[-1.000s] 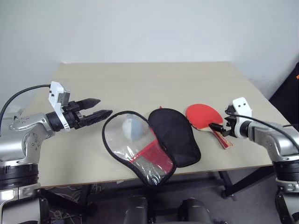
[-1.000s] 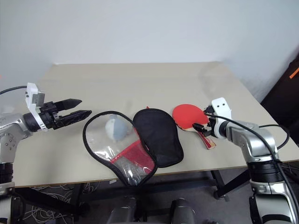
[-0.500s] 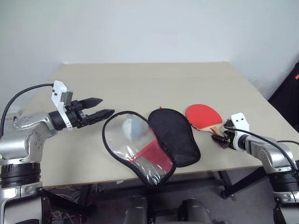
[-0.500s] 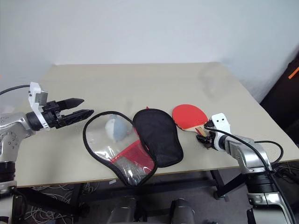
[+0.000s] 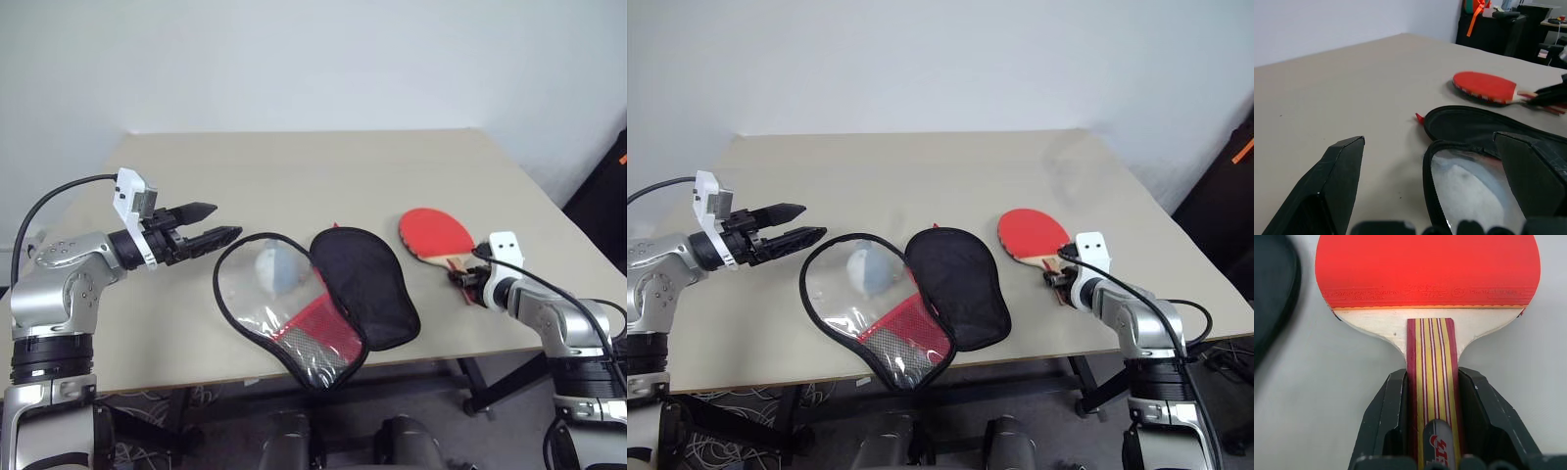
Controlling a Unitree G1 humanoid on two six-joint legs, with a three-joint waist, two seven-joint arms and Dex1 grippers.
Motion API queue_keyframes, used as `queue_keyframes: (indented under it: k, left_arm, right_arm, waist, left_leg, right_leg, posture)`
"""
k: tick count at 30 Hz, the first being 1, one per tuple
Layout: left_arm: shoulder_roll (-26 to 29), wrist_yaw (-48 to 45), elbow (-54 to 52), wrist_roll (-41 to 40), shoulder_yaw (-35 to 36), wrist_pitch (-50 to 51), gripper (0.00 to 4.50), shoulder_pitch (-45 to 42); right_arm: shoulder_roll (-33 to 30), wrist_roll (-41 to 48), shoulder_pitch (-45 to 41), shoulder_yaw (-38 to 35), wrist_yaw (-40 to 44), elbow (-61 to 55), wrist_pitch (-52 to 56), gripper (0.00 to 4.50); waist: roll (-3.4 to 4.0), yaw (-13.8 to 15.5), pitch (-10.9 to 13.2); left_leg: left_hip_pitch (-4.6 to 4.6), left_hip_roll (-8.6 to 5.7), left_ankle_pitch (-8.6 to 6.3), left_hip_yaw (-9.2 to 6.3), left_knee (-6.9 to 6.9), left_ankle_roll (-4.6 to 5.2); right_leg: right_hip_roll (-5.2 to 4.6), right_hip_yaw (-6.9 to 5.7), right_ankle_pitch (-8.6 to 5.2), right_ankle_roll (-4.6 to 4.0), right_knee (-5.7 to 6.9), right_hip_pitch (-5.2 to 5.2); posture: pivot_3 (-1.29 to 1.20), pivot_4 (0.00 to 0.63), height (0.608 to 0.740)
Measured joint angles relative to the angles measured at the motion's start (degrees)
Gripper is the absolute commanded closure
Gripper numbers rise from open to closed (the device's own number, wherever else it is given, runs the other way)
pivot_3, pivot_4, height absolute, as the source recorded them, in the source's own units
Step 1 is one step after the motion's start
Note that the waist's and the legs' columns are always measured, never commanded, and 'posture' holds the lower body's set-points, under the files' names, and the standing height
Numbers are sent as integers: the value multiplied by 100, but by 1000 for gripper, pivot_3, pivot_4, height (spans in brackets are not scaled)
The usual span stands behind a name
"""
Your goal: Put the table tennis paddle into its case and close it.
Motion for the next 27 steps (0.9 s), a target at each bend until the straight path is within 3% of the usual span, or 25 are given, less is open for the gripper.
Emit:
queue_keyframes:
  k: [6,12,17,21,27]
  left_arm:
    - [-75,-5,81,91,-126,-4,0,-24]
    - [-73,-73,104,88,-127,8,0,-49]
    - [-64,-107,105,89,-127,26,0,-111]
    - [-7,-121,107,88,-124,75,0,-117]
    - [-6,-120,106,88,-124,141,0,-135]
  right_arm:
    - [436,448,21,143,-38,-1385,778,3385]
    - [1286,673,109,347,-482,-2109,1469,3385]
    - [1595,707,211,490,-705,-2299,1760,3385]
    - [1771,703,317,602,-834,-2308,1885,3385]
    - [1801,654,358,705,-905,-2303,1932,3385]
  waist:
    - [-1,-19,0]
    - [0,4,0]
    - [-3,6,-2]
    - [-18,-34,-11]
    - [-18,-160,-11]
  left_leg:
    - [0,11,0,-3,-1,0]
    - [0,5,0,-1,-4,-1]
    - [1,0,2,34,-27,-7]
    - [13,-16,29,119,-101,-53]
    - [18,1,30,122,-104,-54]
  right_leg:
    - [11,-2,0,0,-3,0]
    - [10,-4,0,-1,-1,-3]
    - [10,17,1,-1,12,-10]
    - [6,116,6,-9,24,-90]
    - [20,117,8,-5,19,-89]
  posture:
    - [0,0,654]
    - [0,0,654]
    - [0,0,654]
    - [0,0,654]
    - [0,0,654]
